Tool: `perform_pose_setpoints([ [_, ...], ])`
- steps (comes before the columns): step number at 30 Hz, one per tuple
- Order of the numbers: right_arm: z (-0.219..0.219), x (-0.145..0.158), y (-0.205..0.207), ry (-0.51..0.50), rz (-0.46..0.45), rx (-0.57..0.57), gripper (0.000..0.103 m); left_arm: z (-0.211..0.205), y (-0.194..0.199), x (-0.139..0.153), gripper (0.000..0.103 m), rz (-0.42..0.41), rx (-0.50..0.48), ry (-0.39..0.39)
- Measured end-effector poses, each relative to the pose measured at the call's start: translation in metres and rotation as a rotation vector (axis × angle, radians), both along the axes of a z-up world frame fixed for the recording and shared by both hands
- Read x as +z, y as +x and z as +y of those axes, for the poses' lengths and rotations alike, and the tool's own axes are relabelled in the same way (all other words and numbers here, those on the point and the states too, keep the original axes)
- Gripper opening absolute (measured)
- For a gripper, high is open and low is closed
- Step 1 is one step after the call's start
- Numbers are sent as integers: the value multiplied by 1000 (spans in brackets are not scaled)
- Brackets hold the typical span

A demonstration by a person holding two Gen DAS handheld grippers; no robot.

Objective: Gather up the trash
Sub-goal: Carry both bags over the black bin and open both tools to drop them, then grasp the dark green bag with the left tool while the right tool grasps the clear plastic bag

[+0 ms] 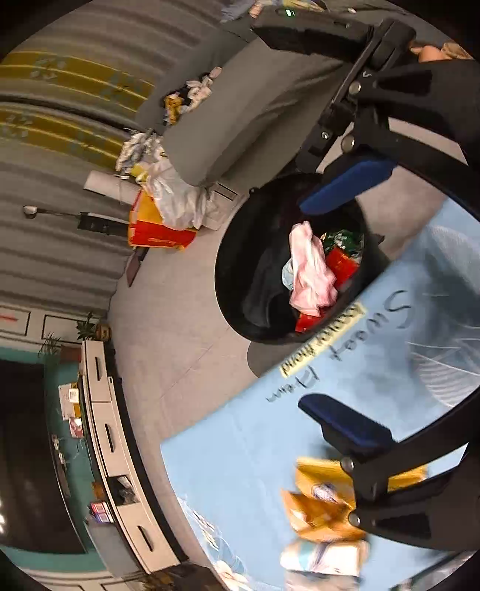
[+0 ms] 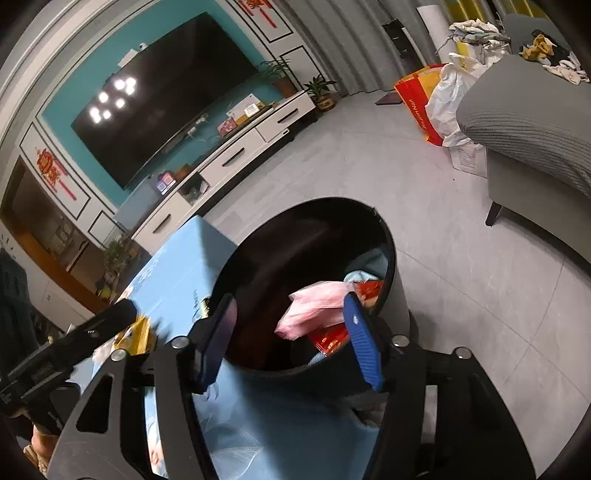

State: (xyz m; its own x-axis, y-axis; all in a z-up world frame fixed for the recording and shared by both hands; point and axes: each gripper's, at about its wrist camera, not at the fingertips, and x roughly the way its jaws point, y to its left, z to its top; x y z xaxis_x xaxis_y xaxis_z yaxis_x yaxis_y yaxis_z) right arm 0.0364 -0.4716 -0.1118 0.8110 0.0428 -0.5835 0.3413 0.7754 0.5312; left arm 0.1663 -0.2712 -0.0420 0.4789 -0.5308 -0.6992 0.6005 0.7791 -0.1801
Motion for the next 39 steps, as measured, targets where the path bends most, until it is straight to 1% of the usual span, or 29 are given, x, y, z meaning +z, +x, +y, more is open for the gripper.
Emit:
perform_pose_setpoints([
  [1,4,2,-5,-3,-1,8,68,11,-6,4,100,7,6,-17],
  [3,14,6,-14,-7,3,27,76,36,-19,11,100,23,19,-60],
  [7,34,12,-22,5,4,86,83,97,-45,25,100,45,85,-162],
  [8,40,14,-24,10,1,105,85,119,-52,30,100,40,114,-195],
  [9,48,16,-25,18,-7,133,86,132,-57,33,100,32,134,-211],
  [11,60,19,-26,36,-22,178,87,177,-68,41,100,2,226,-243],
  [13,76,23,-24,64,-57,250,90,216,-77,45,100,-24,319,-280],
  [14,87,27,-23,74,-80,296,94,238,-79,46,100,-21,366,-278],
  [15,99,30,-21,81,-101,345,100,254,-80,47,100,-29,393,-278],
  [18,136,35,-16,90,-162,484,100,299,-94,39,100,-78,451,-259],
  [19,150,35,-15,76,-158,512,100,310,-98,35,100,-78,459,-245],
  [20,167,35,-12,46,-145,553,100,324,-104,27,100,-59,477,-213],
  [21,178,36,-10,32,-136,582,100,332,-105,21,100,-39,486,-203],
  [22,197,35,-6,25,-114,642,100,345,-108,9,100,2,503,-196],
  [23,208,33,-4,28,-92,678,100,354,-109,0,100,37,516,-194],
  [24,223,31,1,28,-47,710,100,368,-111,-14,100,94,539,-203],
  [26,241,30,7,-4,13,738,100,384,-114,-29,100,142,562,-222],
  [28,261,33,7,-95,21,750,100,398,-115,-41,100,184,578,-252],
  [29,267,34,5,-133,14,758,100,402,-115,-46,100,194,610,-249],
  [30,277,38,3,-178,-1,768,100,404,-114,-49,100,199,632,-244],
  [31,283,40,0,-200,-13,776,99,406,-111,-52,100,211,645,-246],
  [33,297,44,-1,-248,-35,798,89,404,-107,-58,100,237,641,-286],
  [34,301,44,0,-265,-39,808,86,402,-106,-58,100,239,639,-286],
  [36,313,43,5,-291,-33,829,75,397,-103,-62,100,231,643,-260],
  [39,330,40,23,-304,-23,836,65,394,-97,-65,100,226,648,-252],
])
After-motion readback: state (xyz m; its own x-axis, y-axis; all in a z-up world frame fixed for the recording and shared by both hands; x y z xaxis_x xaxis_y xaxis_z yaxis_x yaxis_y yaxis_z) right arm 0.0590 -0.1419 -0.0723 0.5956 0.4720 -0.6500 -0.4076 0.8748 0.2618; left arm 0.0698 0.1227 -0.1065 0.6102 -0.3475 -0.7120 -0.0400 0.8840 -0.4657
